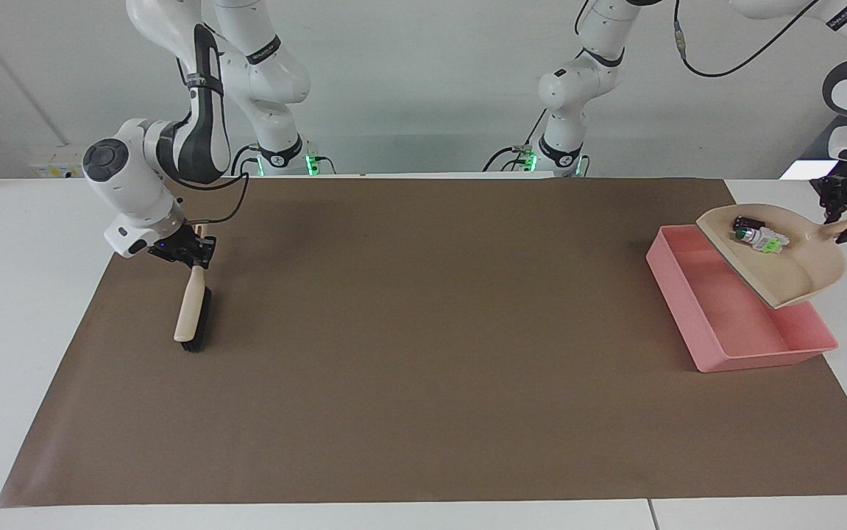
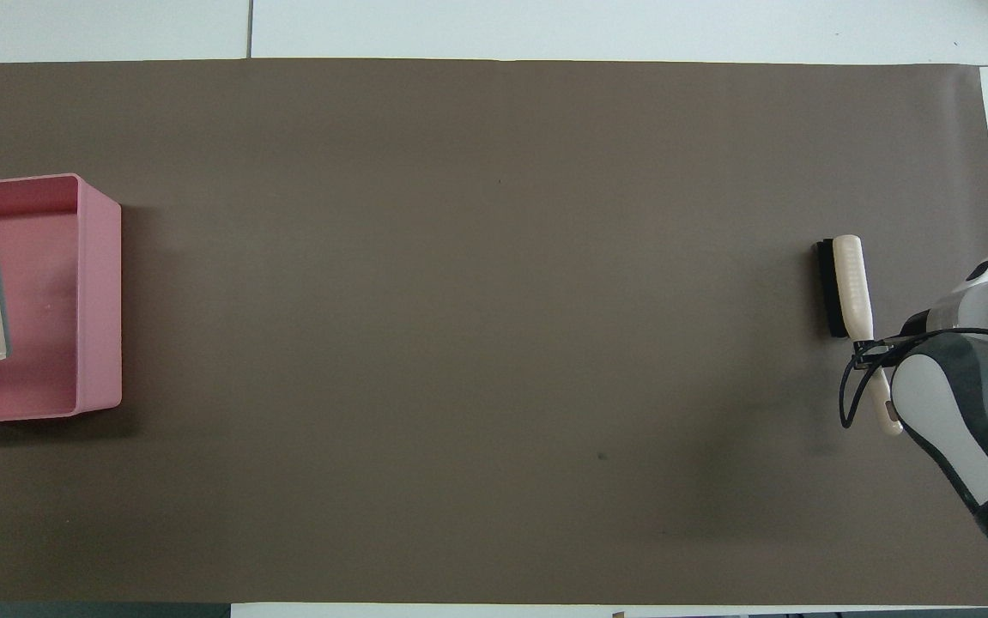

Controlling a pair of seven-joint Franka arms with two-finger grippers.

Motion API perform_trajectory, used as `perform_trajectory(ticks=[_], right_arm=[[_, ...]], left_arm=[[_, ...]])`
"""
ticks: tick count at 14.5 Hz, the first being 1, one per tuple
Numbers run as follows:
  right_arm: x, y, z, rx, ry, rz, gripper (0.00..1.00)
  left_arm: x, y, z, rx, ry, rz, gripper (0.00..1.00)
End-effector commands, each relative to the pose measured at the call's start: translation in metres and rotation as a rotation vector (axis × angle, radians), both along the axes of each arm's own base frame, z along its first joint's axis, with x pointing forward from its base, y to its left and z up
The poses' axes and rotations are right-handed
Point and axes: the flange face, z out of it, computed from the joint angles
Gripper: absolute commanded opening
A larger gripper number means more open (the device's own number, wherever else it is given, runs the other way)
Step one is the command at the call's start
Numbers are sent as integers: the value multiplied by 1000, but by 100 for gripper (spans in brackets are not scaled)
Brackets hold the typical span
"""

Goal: Clean e-waste and dump in bin

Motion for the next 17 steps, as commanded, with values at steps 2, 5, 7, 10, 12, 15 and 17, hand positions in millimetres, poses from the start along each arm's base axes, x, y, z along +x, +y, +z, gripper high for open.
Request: perform_trajectory(ticks=[2, 5, 7, 10, 12, 15, 17], right_arm=[[-12, -2, 4, -19, -23, 27, 4], [-15, -1, 3, -18, -11, 26, 52], [-14, 1, 5, -16, -6, 32, 91], [4, 3, 27, -12, -16, 37, 100], [28, 0, 65, -25, -92, 29, 100], [58, 9, 137, -40, -211, 40, 100], [66, 20, 176, -40, -203, -54, 100]], left_arm=[[10, 12, 10, 165, -16, -89, 0], [12, 9, 4, 343, 37, -155, 0], [6, 5, -6, 426, 84, -163, 0], [3, -18, -9, 579, 93, -119, 0], [2, -31, -9, 644, 82, -85, 0], [4, -41, -2, 771, 115, -102, 0], [8, -55, 3, 848, 133, -107, 0]])
